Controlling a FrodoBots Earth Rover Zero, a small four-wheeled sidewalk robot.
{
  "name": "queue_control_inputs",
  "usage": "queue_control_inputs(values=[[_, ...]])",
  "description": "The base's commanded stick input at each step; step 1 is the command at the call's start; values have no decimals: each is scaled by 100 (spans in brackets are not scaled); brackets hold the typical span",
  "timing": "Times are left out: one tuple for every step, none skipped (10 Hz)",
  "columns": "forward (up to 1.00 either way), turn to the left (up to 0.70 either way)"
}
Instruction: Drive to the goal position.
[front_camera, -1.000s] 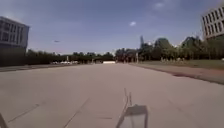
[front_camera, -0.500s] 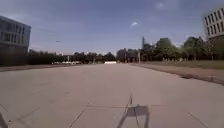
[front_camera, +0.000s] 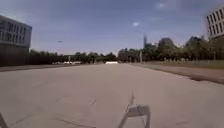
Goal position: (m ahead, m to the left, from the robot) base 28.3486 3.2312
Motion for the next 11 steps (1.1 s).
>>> queue_control_inputs(values=[[100, 1], [100, 1], [100, 1], [100, 1], [100, 1], [100, 1], [100, 1], [100, 1], [100, 1], [100, 1], [100, 1]])
